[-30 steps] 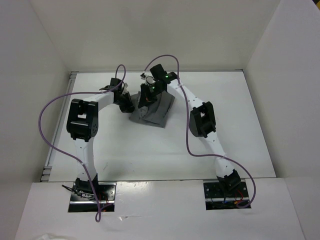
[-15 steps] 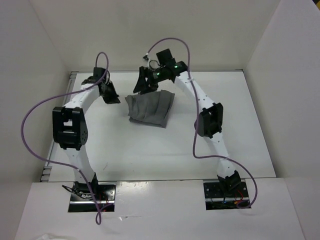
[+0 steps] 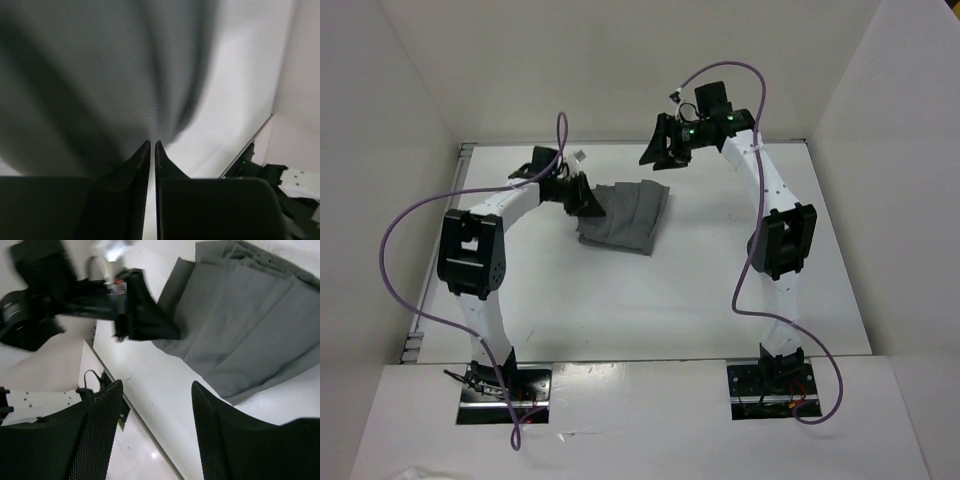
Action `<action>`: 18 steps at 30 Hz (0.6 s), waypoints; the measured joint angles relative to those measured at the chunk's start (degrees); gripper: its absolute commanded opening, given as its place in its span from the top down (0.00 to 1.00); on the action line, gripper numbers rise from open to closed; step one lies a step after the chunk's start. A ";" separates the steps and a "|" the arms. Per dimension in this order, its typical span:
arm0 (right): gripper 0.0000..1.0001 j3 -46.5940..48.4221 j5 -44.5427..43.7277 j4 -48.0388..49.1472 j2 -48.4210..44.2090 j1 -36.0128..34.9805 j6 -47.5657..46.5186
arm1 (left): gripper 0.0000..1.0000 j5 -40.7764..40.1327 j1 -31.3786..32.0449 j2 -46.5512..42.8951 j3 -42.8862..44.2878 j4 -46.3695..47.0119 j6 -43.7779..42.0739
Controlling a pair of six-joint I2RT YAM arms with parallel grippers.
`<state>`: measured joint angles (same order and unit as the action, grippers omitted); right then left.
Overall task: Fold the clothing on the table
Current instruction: Fold the skirt
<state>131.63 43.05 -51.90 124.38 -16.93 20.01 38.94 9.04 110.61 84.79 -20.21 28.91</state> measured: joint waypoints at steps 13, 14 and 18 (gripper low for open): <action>0.34 -12.39 -1.18 0.79 -2.08 0.02 -1.77 | 0.55 3.39 -1.79 12.09 -0.39 0.33 2.95; 0.34 -14.95 -2.23 1.14 -3.41 0.09 -1.88 | 0.43 2.99 -1.97 9.90 -0.50 -0.44 2.86; 0.34 -26.03 -10.91 2.29 -10.51 0.33 -1.18 | 0.29 -0.20 -3.50 -5.86 -0.44 -3.58 1.14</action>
<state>105.60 32.14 -49.60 113.86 -16.60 18.83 38.74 5.54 104.75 84.36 -23.79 30.04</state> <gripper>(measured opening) 0.655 0.683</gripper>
